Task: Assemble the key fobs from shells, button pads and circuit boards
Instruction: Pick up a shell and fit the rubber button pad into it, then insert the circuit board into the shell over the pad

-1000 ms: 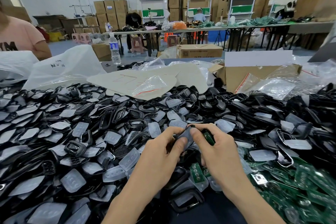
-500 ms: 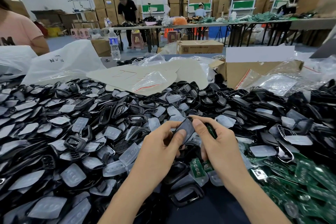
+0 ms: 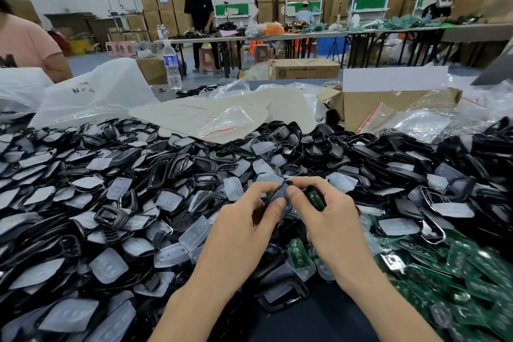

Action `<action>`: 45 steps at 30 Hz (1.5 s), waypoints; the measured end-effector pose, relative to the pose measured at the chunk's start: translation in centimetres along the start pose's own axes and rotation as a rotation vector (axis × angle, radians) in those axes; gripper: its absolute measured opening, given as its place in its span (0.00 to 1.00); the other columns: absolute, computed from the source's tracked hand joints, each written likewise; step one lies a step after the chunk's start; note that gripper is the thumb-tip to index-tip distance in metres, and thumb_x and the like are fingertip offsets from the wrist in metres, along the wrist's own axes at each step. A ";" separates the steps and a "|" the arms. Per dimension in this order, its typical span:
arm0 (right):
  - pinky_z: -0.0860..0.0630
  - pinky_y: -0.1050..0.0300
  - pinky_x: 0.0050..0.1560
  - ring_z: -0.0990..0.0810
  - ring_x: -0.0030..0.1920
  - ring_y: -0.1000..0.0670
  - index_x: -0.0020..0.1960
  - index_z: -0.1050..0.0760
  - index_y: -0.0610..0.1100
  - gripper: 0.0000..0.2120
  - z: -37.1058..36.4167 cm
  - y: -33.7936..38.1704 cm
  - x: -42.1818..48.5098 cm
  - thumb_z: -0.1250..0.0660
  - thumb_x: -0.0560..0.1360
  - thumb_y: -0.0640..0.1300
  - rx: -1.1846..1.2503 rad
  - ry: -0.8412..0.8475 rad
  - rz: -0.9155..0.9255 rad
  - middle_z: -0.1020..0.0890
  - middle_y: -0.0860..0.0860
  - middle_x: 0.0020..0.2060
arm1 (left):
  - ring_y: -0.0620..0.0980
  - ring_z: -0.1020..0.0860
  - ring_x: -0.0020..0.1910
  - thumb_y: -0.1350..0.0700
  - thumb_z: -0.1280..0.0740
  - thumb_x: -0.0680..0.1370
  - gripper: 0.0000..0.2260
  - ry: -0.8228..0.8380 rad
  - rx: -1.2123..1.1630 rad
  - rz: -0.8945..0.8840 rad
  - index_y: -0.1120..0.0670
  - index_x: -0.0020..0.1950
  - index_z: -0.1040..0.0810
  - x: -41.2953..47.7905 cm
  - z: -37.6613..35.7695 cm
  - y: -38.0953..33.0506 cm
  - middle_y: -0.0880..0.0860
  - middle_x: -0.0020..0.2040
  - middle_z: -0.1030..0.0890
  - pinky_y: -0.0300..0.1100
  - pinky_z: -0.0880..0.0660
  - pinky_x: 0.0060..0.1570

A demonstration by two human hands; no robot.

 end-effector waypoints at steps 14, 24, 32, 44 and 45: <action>0.35 0.69 0.28 0.27 0.24 0.58 0.50 0.22 0.63 0.04 0.5 -0.3 0.4 0.30 0.79 0.53 0.045 -0.062 0.007 0.24 0.63 0.24 | 0.53 0.21 0.40 0.50 0.39 0.84 0.14 0.149 -0.157 0.082 0.27 0.59 0.29 0.1 -0.3 -0.6 0.46 0.42 0.20 0.53 0.23 0.44; 0.36 0.64 0.24 0.33 0.22 0.53 0.48 0.21 0.64 0.03 0.5 0.1 0.3 0.31 0.78 0.55 0.064 -0.058 -0.003 0.28 0.56 0.21 | 0.48 0.25 0.34 0.53 0.35 0.82 0.16 0.109 -0.234 0.109 0.28 0.55 0.25 0.4 0.1 -0.8 0.51 0.39 0.21 0.47 0.25 0.37; 0.37 0.60 0.22 0.36 0.23 0.49 0.46 0.20 0.63 0.07 1.1 0.2 0.6 0.30 0.79 0.51 0.147 -0.084 -0.085 0.31 0.55 0.20 | 0.52 0.18 0.43 0.52 0.43 0.85 0.16 0.107 -0.336 0.179 0.33 0.60 0.22 -0.1 0.2 -0.7 0.48 0.40 0.17 0.49 0.21 0.44; 0.32 0.64 0.27 0.30 0.23 0.55 0.46 0.22 0.67 0.07 1.0 -0.1 0.6 0.30 0.78 0.53 0.062 -0.079 -0.069 0.25 0.60 0.22 | 0.42 0.19 0.36 0.51 0.35 0.83 0.09 0.108 -0.280 0.167 0.35 0.58 0.23 0.1 -0.1 -0.5 0.43 0.41 0.16 0.39 0.21 0.39; 0.32 0.64 0.28 0.30 0.24 0.57 0.47 0.22 0.67 0.06 1.0 -0.2 0.6 0.30 0.78 0.54 0.041 -0.075 -0.064 0.24 0.61 0.23 | 0.42 0.19 0.36 0.52 0.34 0.82 0.10 0.118 -0.268 0.171 0.35 0.58 0.24 0.1 -0.2 -0.4 0.43 0.42 0.16 0.39 0.20 0.40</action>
Point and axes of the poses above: each hand's wrist, its own x-axis towards the middle knuckle, its own z-axis out of the back of the hand, y = z × x, the point moved 4 cm from there along x, towards the middle knuckle
